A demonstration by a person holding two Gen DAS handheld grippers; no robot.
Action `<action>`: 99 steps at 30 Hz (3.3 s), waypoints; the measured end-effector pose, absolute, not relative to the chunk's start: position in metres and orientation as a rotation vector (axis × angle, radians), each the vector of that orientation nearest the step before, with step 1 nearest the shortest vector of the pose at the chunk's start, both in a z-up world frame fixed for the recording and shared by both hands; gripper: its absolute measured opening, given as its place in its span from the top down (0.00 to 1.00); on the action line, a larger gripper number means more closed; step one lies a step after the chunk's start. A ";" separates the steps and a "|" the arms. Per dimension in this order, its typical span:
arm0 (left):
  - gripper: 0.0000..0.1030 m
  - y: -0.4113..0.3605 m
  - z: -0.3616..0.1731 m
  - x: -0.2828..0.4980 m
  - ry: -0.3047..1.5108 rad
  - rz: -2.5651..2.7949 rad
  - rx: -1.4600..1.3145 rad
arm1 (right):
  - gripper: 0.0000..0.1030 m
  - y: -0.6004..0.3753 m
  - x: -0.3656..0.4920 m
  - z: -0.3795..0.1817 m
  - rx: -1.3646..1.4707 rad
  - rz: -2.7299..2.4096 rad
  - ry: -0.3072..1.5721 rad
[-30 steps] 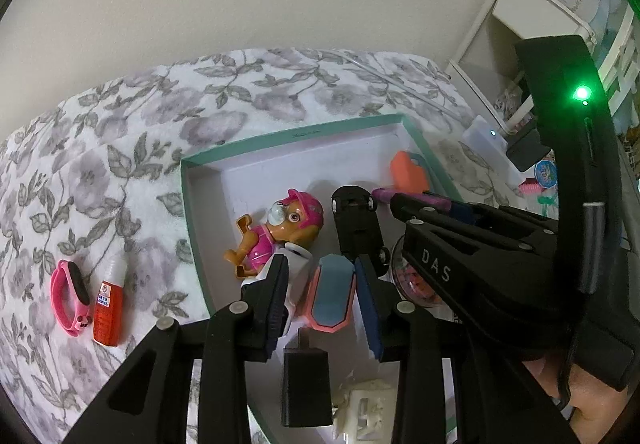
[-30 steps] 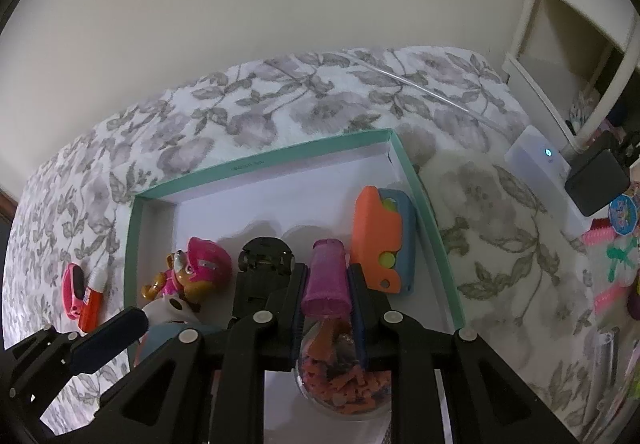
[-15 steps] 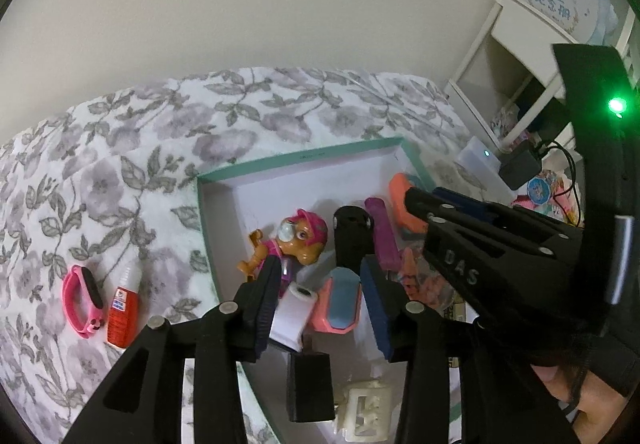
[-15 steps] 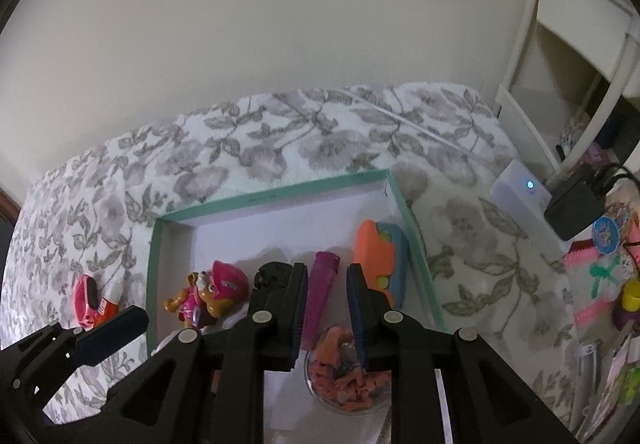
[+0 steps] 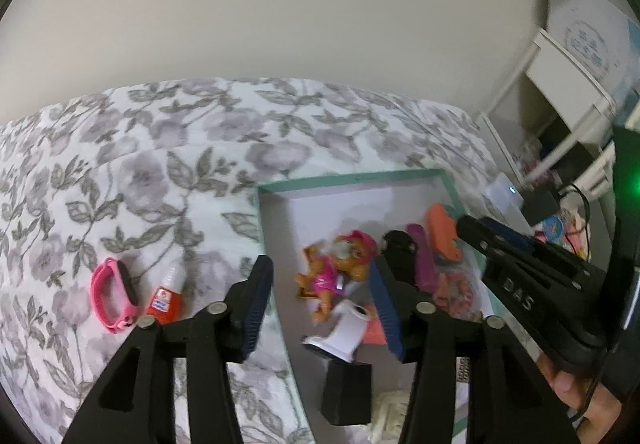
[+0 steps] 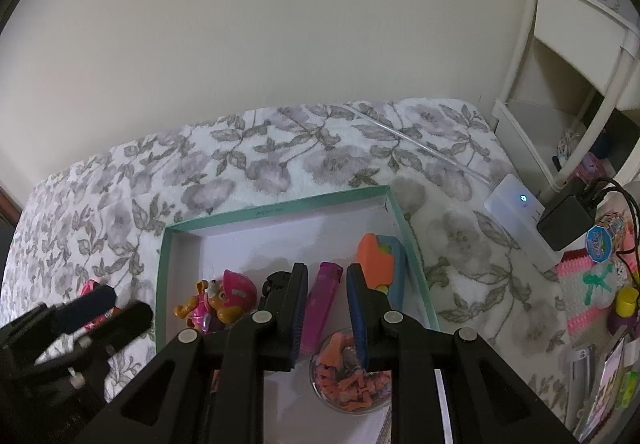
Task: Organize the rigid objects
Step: 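Carry the lighter and block into the tray and open both grippers, then move both grippers back over the pink band and orange glue bottle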
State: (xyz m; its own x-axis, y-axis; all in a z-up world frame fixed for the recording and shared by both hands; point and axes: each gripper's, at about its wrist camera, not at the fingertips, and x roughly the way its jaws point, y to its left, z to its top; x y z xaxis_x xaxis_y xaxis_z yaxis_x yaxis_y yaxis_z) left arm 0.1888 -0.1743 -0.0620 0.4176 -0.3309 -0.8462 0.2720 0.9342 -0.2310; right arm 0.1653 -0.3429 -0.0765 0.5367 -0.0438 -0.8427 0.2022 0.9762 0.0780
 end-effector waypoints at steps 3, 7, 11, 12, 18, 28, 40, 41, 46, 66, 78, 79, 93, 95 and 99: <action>0.25 -0.164 -0.062 0.193 1.064 -0.333 -0.082 | 0.61 -0.340 0.166 -0.078 0.166 -0.146 1.001; 0.24 -0.156 -0.064 0.197 1.056 -0.286 -0.084 | 0.51 -0.337 0.167 -0.080 0.154 -0.143 1.001; 0.18 -0.149 -0.070 0.201 1.050 -0.232 -0.075 | 0.38 -0.334 0.168 -0.081 0.147 -0.145 0.999; 0.17 -0.147 -0.071 0.202 1.048 -0.225 -0.077 | 0.38 -0.334 0.169 -0.081 0.147 -0.142 0.999; 0.14 -0.138 -0.073 0.205 1.028 -0.180 -0.087 | 0.27 -0.329 0.171 -0.084 0.134 -0.131 1.004; 0.04 -0.135 -0.074 0.206 0.995 -0.156 -0.088 | 0.01 -0.331 0.171 -0.082 0.158 -0.136 0.964; 0.04 -0.130 -0.076 0.207 0.978 -0.132 -0.084 | 0.00 -0.329 0.172 -0.083 0.137 -0.142 0.959; 0.04 -0.129 -0.076 0.207 0.977 -0.131 -0.085 | 0.00 -0.329 0.172 -0.083 0.133 -0.140 0.960; 0.04 -0.128 -0.077 0.208 0.982 -0.122 -0.088 | 0.00 -0.327 0.172 -0.085 0.125 -0.132 0.966; 0.04 -0.038 -0.094 0.229 1.063 0.022 -0.215 | 0.00 -0.244 0.177 -0.089 0.035 0.033 0.968; 0.04 0.043 -0.105 0.229 1.095 0.155 -0.260 | 0.00 -0.176 0.176 -0.089 -0.017 0.164 0.952; 0.04 0.045 -0.106 0.229 1.098 0.162 -0.255 | 0.00 -0.172 0.177 -0.089 -0.018 0.171 0.952; 0.04 0.046 -0.118 0.231 1.163 0.108 -0.246 | 0.04 -0.126 0.175 -0.099 -0.041 0.267 0.944; 0.04 0.045 -0.121 0.233 1.176 0.104 -0.240 | 0.06 -0.124 0.175 -0.103 -0.041 0.273 0.955; 0.04 0.042 -0.128 0.236 1.208 0.102 -0.241 | 0.13 -0.120 0.176 -0.114 -0.043 0.281 0.988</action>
State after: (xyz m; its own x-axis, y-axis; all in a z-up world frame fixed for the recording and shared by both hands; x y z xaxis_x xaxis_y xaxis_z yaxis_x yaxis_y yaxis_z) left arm 0.2356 0.0419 -0.1281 0.3540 -0.0499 -0.9339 -0.2061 0.9699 -0.1300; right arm 0.1765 -0.1205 -0.1143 0.5175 0.2143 -0.8284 -0.2534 0.9631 0.0908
